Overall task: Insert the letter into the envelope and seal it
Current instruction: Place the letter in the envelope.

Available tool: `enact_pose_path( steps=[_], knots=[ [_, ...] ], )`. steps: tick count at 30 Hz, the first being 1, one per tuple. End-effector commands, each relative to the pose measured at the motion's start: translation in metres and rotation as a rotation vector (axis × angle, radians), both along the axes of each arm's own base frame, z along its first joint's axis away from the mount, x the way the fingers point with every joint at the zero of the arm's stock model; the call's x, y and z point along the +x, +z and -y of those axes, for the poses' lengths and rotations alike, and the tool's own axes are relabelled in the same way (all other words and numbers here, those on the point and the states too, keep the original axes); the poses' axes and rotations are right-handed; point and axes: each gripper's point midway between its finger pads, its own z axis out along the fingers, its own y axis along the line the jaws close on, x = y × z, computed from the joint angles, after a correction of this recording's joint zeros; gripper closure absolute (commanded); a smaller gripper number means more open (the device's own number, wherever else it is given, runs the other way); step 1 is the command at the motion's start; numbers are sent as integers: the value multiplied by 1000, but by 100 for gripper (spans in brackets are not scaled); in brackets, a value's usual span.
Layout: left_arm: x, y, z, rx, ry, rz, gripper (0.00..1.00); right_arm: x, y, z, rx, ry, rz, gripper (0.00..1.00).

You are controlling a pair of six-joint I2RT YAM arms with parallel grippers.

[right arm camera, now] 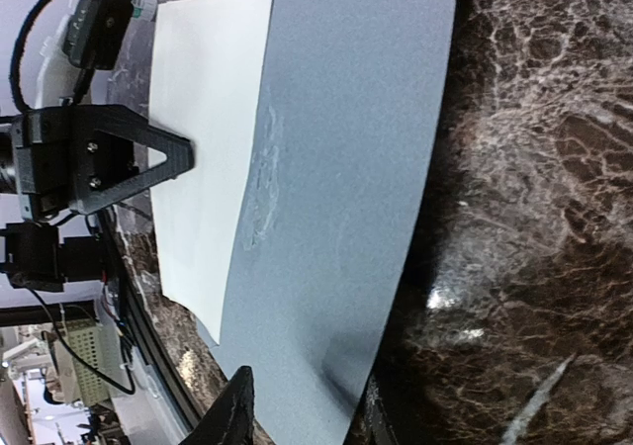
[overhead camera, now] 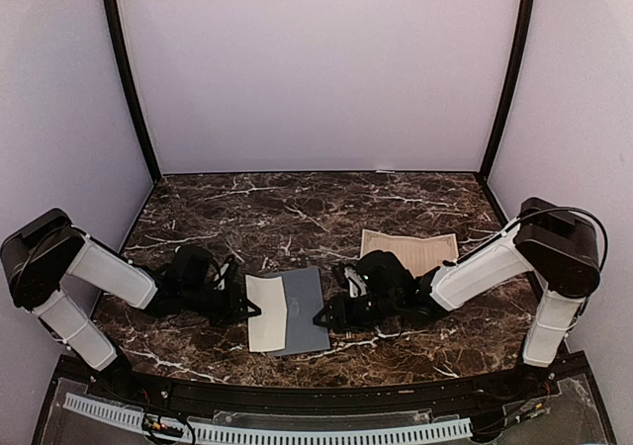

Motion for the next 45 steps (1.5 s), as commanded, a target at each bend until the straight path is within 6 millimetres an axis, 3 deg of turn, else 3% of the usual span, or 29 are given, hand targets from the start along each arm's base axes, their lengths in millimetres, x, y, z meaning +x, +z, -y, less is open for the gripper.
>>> enact_pose_path(
  steps=[1,7,15,18,23,35,45],
  knots=[
    [-5,-8,-4,18,-8,-22,100,0,48,-20,232,10,26,66],
    [-5,-7,-2,11,-15,-20,100,-1,63,-21,303,8,42,68],
    [-5,-3,0,-5,-26,-4,100,2,44,-22,229,-2,13,74],
    [-5,0,1,-11,-30,1,100,3,36,-20,190,-14,0,81],
    [-5,4,1,-23,-20,-4,100,5,27,-18,149,-34,-16,100],
    [-11,11,-10,-16,29,-9,100,8,25,-15,139,-53,-13,100],
    [-13,14,-8,-59,35,-17,100,7,27,-15,140,-40,-2,100]
  ],
)
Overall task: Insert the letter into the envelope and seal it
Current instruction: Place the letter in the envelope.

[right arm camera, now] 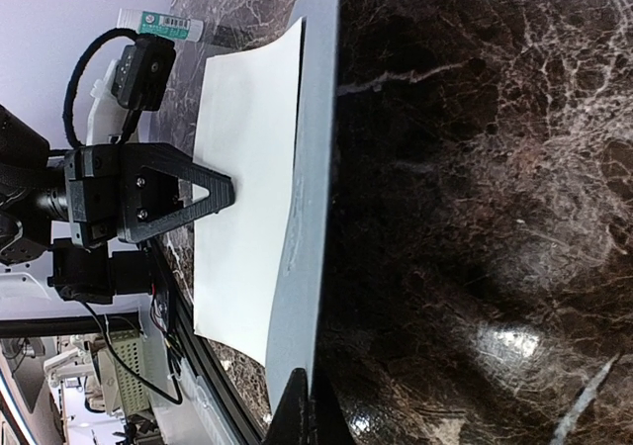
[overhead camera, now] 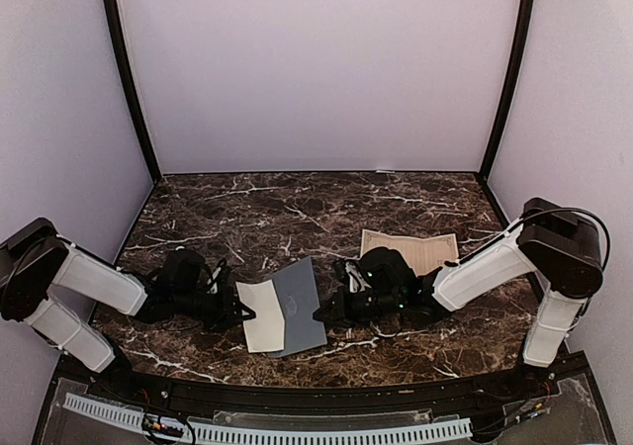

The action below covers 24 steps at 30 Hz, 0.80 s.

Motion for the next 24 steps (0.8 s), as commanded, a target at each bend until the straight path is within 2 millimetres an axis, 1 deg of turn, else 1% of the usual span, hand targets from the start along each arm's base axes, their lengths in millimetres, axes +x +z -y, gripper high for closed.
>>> enact_pose_path(
  steps=[1,5,14,19,24],
  knots=[
    [1,8,4,-32,-17,22,100,4,7,-6,17,4,33,100],
    [1,6,12,-48,-61,18,100,3,10,-8,29,25,45,100],
    [1,0,20,-75,-95,-1,100,-1,13,-10,37,49,64,100],
    [1,-1,20,-76,-94,-4,100,-1,14,-11,38,51,66,100],
    [2,-2,13,-38,-73,10,100,2,14,-7,29,27,73,100]
  ],
)
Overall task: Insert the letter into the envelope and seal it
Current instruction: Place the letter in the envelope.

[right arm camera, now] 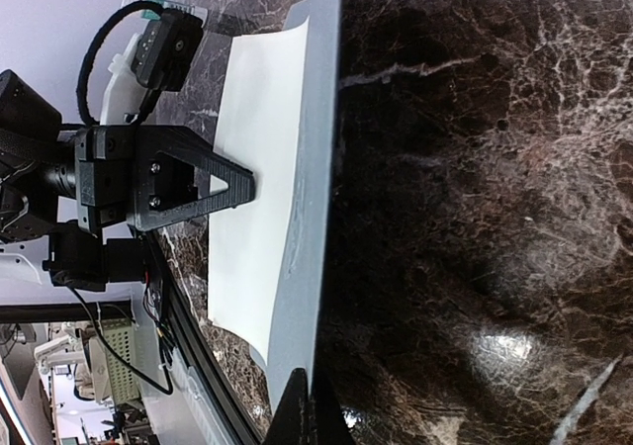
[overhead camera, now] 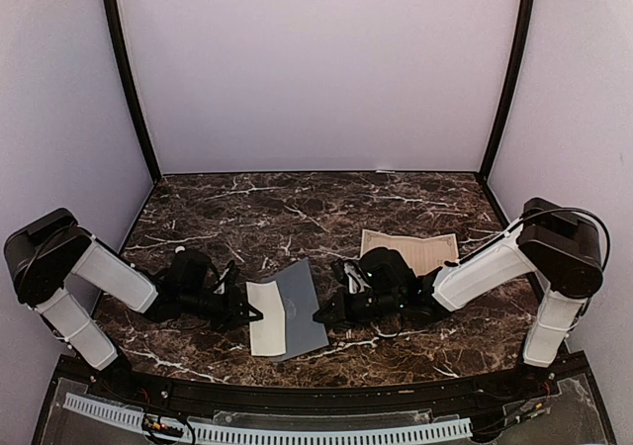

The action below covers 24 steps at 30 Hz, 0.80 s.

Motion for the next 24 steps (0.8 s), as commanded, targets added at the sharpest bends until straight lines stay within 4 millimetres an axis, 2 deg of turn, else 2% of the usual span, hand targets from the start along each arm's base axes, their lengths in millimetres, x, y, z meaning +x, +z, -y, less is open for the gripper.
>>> enact_pose_path(
  steps=[1,7,16,24],
  knots=[
    [0,5,-2,12,-9,28,100,5,15,-6,32,-13,51,100],
    [-3,6,-5,24,-20,28,100,5,19,-6,53,-12,59,100],
    [-10,1,-2,14,-62,7,100,11,29,-18,102,11,85,81],
    [-12,2,2,-8,-91,4,100,22,27,-29,108,29,94,80]
  ],
)
